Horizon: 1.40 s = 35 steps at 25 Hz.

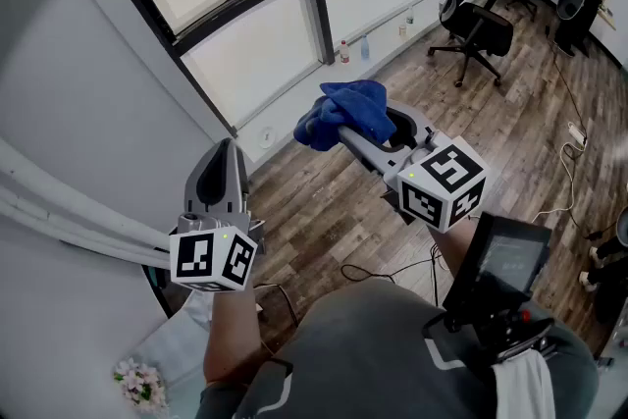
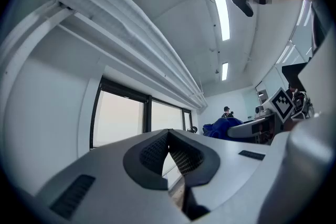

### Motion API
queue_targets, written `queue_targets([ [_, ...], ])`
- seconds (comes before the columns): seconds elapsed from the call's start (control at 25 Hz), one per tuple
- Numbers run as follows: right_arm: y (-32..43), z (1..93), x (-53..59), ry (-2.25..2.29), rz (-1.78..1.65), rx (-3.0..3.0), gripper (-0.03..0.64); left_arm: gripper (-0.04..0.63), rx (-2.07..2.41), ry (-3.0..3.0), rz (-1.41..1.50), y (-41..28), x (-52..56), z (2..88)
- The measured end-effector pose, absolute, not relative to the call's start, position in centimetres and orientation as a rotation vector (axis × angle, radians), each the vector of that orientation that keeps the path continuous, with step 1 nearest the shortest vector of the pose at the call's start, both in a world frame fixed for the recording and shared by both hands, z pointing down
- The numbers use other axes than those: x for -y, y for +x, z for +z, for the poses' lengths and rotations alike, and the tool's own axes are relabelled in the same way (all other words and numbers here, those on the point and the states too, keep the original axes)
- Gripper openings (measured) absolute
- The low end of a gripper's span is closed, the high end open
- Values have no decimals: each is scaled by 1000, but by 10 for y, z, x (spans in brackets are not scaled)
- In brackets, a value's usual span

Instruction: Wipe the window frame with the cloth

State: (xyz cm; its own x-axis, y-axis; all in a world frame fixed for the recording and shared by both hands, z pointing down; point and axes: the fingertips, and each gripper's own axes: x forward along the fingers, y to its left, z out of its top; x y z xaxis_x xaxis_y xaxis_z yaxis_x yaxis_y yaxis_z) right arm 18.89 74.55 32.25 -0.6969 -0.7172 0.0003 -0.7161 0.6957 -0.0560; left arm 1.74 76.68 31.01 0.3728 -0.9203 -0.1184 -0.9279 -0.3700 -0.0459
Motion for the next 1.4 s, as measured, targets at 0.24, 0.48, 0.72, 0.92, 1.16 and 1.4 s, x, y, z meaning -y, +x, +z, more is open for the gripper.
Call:
queue_targets([
  [0.24, 189, 318, -746, -1223, -71, -2875, 210, 8, -1694, -2518, 104, 21, -767, 308],
  [0.48, 166, 321, -753, -1256, -94, -2838, 210, 8, -1671, -2547, 129, -3, -768, 318],
  [0.72, 158, 329, -756, -1274, -124, -2840, 210, 8, -1663, -2562, 183, -13, -768, 321],
  [0.92, 146, 328, -735, -1278, -111, -2834, 210, 8, -1667, -2553, 205, -28, -756, 327],
  [1.16, 149, 332, -686, -1210, -169, -2815, 210, 8, -1707, -2543, 146, -20, -711, 333],
  [1.4, 174, 328, -621, -1175, -178, -2806, 210, 8, -1738, -2511, 87, 2, -651, 326],
])
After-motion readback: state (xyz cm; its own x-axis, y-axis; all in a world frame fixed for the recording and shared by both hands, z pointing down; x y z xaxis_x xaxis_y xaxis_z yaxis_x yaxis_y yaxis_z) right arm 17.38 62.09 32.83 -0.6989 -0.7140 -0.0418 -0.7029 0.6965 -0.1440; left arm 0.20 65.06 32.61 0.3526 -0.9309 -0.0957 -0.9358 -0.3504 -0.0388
